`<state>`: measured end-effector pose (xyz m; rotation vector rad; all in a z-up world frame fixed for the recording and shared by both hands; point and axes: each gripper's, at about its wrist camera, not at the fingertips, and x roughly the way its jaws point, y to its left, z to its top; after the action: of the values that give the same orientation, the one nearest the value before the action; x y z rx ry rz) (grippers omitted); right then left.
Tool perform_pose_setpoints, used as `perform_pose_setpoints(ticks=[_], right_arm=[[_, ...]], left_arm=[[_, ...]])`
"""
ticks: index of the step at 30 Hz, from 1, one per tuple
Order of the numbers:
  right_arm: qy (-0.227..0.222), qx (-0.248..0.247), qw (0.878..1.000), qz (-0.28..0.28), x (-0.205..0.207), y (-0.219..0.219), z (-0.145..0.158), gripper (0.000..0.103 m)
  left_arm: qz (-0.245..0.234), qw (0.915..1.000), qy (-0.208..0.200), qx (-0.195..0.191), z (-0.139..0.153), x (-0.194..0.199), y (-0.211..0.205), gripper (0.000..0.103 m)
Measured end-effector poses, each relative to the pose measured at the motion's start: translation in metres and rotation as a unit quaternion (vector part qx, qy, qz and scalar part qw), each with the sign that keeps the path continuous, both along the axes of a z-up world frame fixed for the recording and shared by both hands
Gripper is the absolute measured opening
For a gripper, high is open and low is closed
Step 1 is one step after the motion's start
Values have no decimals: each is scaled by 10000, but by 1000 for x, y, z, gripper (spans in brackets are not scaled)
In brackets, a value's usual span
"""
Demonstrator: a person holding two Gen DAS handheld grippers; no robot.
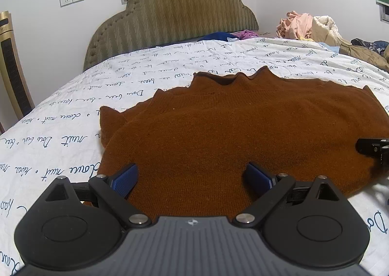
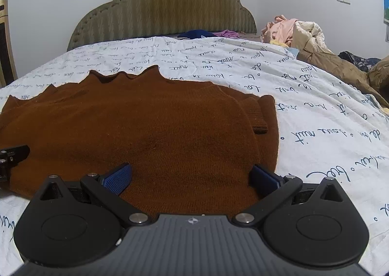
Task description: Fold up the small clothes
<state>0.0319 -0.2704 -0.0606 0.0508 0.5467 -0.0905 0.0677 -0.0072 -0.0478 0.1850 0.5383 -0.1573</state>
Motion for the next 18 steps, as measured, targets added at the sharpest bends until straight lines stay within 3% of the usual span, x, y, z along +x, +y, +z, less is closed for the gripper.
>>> perform_pose_setpoints(ticks=[8,15,18], right_arm=[[19,-20,10000,-1,0,-1,-1,103],[-232,201,9995,-83,-10,-7,8,103],[-365,349,9987,-91,-16,-6,18,103]], left_arm=[[-22,9999,-103,-21,6,-4,2,97],[-108,9985,-499,-173,47,-3,31,97],[-32,9987,-253,-440,60,18,55,97]])
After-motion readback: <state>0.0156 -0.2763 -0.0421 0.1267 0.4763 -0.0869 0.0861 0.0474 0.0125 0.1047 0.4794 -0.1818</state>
